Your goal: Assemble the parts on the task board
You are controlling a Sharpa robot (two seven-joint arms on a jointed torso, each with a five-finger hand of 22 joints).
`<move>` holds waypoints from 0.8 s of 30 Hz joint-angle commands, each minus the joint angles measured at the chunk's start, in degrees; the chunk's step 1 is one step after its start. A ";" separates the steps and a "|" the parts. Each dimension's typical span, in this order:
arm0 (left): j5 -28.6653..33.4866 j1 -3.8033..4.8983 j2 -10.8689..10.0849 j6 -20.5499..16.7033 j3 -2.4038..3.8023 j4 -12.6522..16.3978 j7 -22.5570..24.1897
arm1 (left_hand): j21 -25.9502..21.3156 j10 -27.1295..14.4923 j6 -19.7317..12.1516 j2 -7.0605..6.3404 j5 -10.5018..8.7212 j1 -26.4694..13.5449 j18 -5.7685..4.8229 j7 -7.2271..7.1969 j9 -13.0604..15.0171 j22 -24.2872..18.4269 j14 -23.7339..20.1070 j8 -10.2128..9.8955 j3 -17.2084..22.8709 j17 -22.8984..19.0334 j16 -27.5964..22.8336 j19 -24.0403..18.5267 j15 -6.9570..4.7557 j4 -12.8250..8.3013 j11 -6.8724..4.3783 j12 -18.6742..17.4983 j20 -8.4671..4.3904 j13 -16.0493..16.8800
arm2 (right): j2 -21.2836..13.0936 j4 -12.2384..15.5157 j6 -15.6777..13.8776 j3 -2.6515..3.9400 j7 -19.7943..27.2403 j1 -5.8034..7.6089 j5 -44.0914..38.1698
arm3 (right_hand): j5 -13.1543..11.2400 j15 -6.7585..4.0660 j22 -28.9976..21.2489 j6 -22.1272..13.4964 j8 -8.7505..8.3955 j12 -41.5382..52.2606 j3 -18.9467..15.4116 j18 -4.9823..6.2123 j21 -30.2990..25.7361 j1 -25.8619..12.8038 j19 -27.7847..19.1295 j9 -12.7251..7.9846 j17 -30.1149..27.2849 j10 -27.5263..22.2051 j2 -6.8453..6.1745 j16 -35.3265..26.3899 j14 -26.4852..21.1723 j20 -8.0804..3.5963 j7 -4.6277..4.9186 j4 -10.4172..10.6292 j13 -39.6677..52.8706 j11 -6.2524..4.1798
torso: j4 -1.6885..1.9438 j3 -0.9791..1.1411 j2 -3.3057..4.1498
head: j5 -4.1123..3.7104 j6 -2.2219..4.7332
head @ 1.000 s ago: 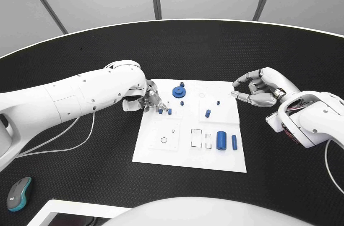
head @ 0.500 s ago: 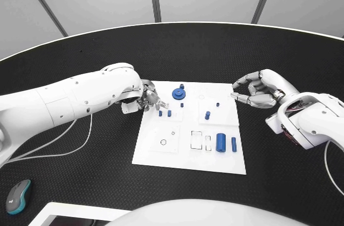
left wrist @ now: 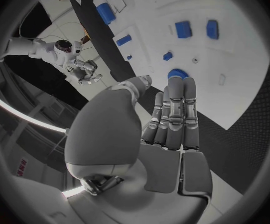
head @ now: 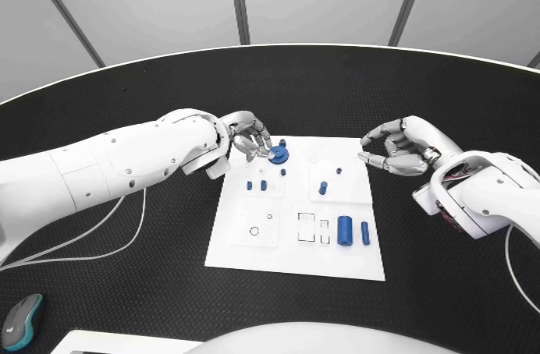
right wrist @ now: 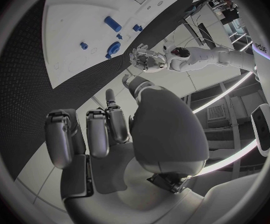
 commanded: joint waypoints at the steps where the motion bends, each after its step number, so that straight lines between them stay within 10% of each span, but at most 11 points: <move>1: -4.15 -0.38 1.10 -1.88 -0.02 -0.19 5.46 | 0.18 0.58 1.93 -1.16 -0.10 2.26 0.53 0.20 -2.60 0.09 -1.57 -1.36 3.27 0.18 2.86 0.95 0.42 -2.79 0.66 -3.55 0.04 -3.91 | 0.04 -0.05 0.02 0.00 0.05 0.00 0.00 | 0.27 -0.22 15.10 -0.07 0.21 -0.27 0.13 -0.85 0.15 0.16 5.96 -0.08 8.98 -0.14 -0.48 -0.22 4.55 -0.47 -0.07 0.38 5.75 -0.31 | -0.08 -0.03 0.20 | -0.38 0.61; 24: -25.74 -3.08 6.19 -2.13 -0.09 -4.50 8.92 | 8.14 5.49 9.60 -2.11 0.15 -1.82 -0.09 -1.12 -9.67 7.75 5.98 -7.09 4.24 5.11 21.07 6.61 -0.51 -9.72 -0.44 -12.35 -0.47 -13.21 | 0.27 -0.06 -0.24 0.00 0.32 0.00 0.00 | 0.33 -0.22 15.10 -0.07 0.22 -0.57 0.18 -0.85 0.15 0.25 5.96 -0.09 8.90 -0.36 -0.48 -0.27 4.53 -0.47 -0.08 0.35 5.49 -0.32 | -0.01 0.00 0.17 | -1.55 1.29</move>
